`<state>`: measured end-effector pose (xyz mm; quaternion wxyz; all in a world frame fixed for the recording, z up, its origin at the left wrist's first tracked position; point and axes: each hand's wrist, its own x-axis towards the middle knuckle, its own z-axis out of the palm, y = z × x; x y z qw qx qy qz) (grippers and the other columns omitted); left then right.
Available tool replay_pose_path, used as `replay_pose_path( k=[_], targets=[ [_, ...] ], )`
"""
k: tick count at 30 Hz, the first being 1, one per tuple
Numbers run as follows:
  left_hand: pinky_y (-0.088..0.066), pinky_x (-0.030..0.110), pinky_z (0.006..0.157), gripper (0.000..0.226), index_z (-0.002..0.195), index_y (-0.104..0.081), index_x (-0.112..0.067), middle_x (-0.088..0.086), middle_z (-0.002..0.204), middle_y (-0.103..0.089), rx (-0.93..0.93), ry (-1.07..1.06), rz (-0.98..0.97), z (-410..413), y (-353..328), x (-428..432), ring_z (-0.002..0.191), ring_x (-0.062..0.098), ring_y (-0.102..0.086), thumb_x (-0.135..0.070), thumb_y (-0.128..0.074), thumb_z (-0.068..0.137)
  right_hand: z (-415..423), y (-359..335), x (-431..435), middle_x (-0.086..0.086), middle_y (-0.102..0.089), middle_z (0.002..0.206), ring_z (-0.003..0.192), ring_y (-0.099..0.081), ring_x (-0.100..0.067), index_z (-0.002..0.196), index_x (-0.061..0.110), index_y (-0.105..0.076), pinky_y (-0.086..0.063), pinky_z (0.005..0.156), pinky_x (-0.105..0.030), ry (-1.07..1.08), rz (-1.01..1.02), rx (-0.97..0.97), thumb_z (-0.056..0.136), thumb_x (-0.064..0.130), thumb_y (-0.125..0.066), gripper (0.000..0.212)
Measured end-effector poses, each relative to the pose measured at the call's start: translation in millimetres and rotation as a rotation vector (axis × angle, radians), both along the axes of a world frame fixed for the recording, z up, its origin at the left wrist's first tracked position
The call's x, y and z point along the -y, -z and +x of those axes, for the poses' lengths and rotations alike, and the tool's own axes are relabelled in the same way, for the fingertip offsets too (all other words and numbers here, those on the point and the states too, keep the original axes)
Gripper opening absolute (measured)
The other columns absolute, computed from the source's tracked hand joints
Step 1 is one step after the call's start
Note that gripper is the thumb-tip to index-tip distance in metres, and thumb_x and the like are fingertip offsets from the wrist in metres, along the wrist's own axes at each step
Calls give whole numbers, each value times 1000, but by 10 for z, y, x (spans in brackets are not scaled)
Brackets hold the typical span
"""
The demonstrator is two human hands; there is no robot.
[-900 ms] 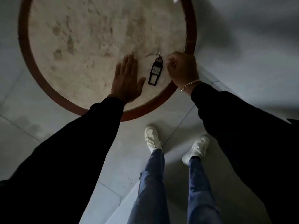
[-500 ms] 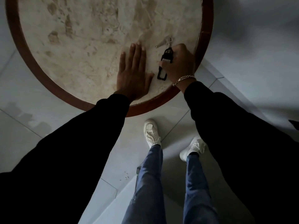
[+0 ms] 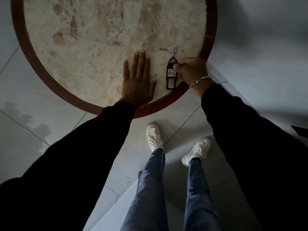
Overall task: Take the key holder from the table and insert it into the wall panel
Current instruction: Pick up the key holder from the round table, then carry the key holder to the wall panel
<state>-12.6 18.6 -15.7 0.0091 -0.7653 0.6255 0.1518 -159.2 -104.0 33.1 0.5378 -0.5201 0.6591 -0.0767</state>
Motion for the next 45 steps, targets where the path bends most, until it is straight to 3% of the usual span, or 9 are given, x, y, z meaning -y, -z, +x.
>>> replay_pose_path(
  k=[4,6,10,18,24,28,32,35,45],
  targets=[
    [-4,60,128,75,158,-6,-4,18,169,-6,-13,4,-1,-18,-7,-59,158,33,-3,-51,-22,102,-70,-96,26,-7,-67,75,62,-61,-15,94,3,-72,-51,51,-22,97,126,117,84,7,-66,13],
    [-2,58,128,74,159,-6,-5,17,170,-5,-49,-14,20,-45,-61,-58,158,33,-1,-48,-27,103,-95,-178,37,-9,-66,75,64,-62,-19,84,5,-70,-53,55,-26,175,194,184,84,4,-64,6],
    [-2,56,130,73,159,-6,-5,16,170,-1,-167,-90,95,-109,-283,35,158,30,2,-46,-32,104,-202,-399,38,-9,-67,77,67,-67,-19,88,5,-69,-58,66,-31,184,239,310,85,2,-63,7],
    [-3,54,130,68,159,-6,-3,16,170,0,-211,-33,6,-367,-1092,213,158,29,5,-39,-31,106,-709,-1160,88,-13,-67,75,62,-61,-21,75,13,-69,-52,60,-29,94,151,313,79,4,-70,10],
    [-4,54,130,69,158,-9,-3,18,170,-2,-209,52,-150,-794,-1779,385,158,32,2,-40,-31,105,-1262,-1800,89,-4,-71,60,53,-62,-16,78,11,-69,-52,52,-24,101,62,454,81,-1,-68,12],
    [-6,56,129,67,158,-13,-2,19,169,-7,-200,92,-251,-1251,-2242,537,158,33,-2,-38,-34,105,-1710,-2218,62,4,-70,52,45,-61,-9,100,-3,-69,-52,48,-19,110,-3,489,80,-5,-67,20],
    [0,53,127,70,158,-16,-3,17,169,-10,-175,97,-365,-1729,-2717,713,158,32,-5,-42,-32,102,-2254,-2653,34,-12,-73,73,59,-65,-18,107,-9,-66,-55,54,-23,82,-72,457,77,-3,-72,31],
    [1,49,127,69,157,-18,-5,17,169,-12,-181,102,-458,-2089,-3054,828,158,32,-6,-42,-35,102,-2688,-2982,18,-18,-71,82,60,-66,-17,104,-8,-69,-57,52,-21,62,-141,451,76,0,-74,30],
    [-5,57,128,68,157,-19,-1,19,168,-14,-208,346,-758,-3159,-4227,1354,157,34,-7,-41,-32,103,-3872,-3912,-145,-3,-76,70,60,-69,-17,88,6,-75,-54,51,-22,77,-340,487,75,1,-72,14]
  ],
)
